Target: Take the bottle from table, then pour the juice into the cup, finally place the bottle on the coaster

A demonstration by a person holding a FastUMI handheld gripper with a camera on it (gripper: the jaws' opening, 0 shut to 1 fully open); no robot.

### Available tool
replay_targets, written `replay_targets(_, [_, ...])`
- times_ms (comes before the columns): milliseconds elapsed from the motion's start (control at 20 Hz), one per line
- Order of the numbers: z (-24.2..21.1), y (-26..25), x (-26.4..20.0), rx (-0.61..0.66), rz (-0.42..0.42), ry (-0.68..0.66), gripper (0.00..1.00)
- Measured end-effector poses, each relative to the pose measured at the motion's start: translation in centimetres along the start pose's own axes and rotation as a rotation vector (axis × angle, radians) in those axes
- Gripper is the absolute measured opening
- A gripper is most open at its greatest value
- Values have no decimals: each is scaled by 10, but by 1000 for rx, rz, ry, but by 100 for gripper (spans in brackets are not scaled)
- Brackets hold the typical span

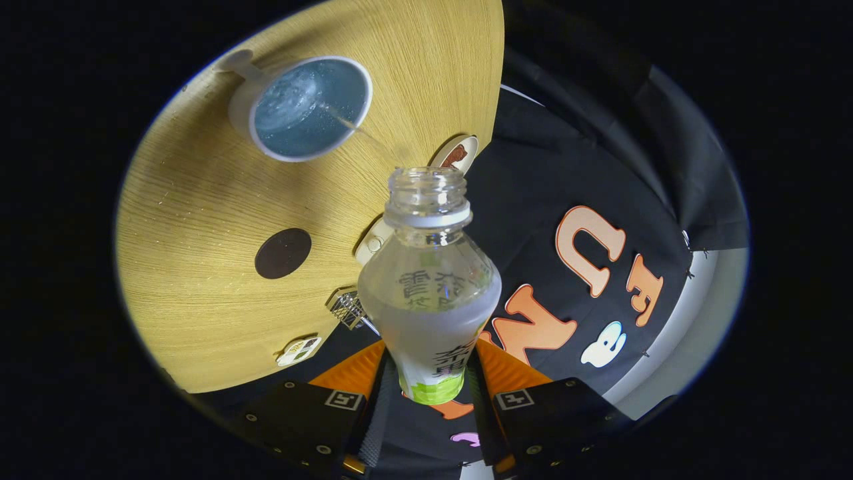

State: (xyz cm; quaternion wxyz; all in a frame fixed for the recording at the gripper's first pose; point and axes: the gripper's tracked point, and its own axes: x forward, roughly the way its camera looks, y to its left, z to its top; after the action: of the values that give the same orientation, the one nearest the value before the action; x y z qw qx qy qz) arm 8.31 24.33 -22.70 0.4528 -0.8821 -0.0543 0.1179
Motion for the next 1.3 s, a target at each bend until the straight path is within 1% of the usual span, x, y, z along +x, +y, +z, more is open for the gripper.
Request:
replay_targets(300, [4,11,0,15,32,-4,58])
replay_targets(400, [5,18,0,42,57,0,58])
replay_targets(550, [8,24,-1,114,87,7,58])
replay_targets(650, [8,26,-2,155,91,13,58])
replay_targets(1000, [11,46,-6,366,156,30,58])
replay_targets(1100, [12,45,-9,416,157,31,58])
replay_targets(1250, [14,56,-15,559,212,29,58])
replay_targets(1300, [15,55,-18,596,213,28,58])
